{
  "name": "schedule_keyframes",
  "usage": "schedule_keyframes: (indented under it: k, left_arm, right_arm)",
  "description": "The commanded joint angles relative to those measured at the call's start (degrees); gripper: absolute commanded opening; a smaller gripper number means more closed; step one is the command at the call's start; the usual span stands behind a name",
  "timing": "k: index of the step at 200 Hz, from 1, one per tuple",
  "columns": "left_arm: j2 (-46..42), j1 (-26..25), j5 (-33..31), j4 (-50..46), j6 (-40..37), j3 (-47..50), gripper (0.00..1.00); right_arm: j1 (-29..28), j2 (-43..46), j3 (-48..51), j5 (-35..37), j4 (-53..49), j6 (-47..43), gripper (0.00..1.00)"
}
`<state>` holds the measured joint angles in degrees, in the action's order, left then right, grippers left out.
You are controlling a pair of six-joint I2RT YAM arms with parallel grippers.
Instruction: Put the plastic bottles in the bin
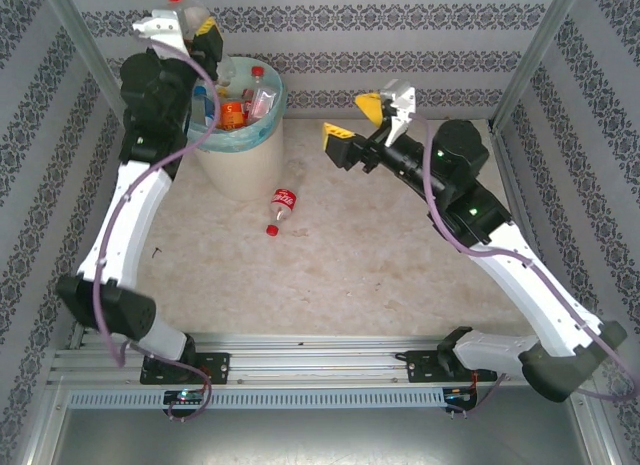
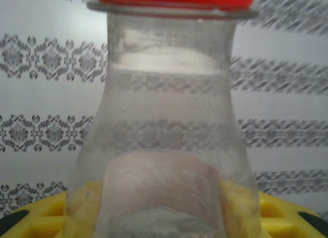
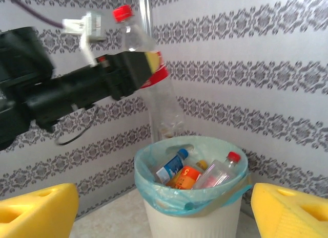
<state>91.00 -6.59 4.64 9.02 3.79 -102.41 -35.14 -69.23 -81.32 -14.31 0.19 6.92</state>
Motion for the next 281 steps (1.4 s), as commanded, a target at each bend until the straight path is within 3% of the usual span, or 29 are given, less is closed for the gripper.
schedule_keyframes:
  k: [1,69,114,156,202,236,281]
  left_arm:
    - [6.5,3.5,6.0,-1.0,-1.6,-7.4,0.31]
    - [30.5,6.7,17.7,-23.6,-11.1,-37.7,0.31]
    - [31.9,6.5,19.5,-34.0,-22.2,-37.3,0.30]
    - [33.8,4.0,15.0,-43.2,-32.9,-37.6,0.30]
    - [36.3,4.1,12.9,-46.9,-32.1,-38.0,0.30]
    - [37.9,4.9,14.7,-45.4,-28.2,-38.0,0.30]
    - [37.1,9.2,18.4,-39.9,-15.4,-33.7,0.18]
  right_arm:
    - [-0.4,-1.4,-2.5,-2.9,0.9,2.0,0.87]
    - [-0.5,-5.3,-4.6,-3.8,-0.8,0.6,0.85]
    - [-0.5,-6.7,-5.2,-4.1,-1.7,0.0,0.85]
    - [-0.5,-9.0,-7.0,-5.5,-3.7,-0.3,0.85]
    - [-0.5,-10.6,-8.1,-6.4,-4.1,0.7,0.85]
    - [-0.5,-11.4,-8.6,-6.7,-4.7,1.1,0.85]
    - [-0.5,-10.7,-7.3,-5.9,-5.0,1.4,0.84]
